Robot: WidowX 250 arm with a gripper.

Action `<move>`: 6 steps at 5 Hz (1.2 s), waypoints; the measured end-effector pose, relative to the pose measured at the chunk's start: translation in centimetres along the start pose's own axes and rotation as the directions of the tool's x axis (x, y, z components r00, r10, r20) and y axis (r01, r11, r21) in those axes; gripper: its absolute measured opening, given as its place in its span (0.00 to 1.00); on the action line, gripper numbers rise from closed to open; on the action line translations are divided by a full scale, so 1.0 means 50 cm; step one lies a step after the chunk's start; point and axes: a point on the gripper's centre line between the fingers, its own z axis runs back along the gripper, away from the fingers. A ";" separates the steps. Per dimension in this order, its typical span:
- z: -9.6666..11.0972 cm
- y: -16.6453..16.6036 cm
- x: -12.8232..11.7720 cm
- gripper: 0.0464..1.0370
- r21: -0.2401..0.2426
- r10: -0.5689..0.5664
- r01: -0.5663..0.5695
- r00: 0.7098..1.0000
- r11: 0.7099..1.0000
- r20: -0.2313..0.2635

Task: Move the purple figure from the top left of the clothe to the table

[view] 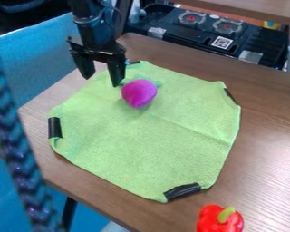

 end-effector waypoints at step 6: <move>-0.106 -0.045 0.066 0.95 -0.081 0.422 -0.416 0.905 0.906 0.063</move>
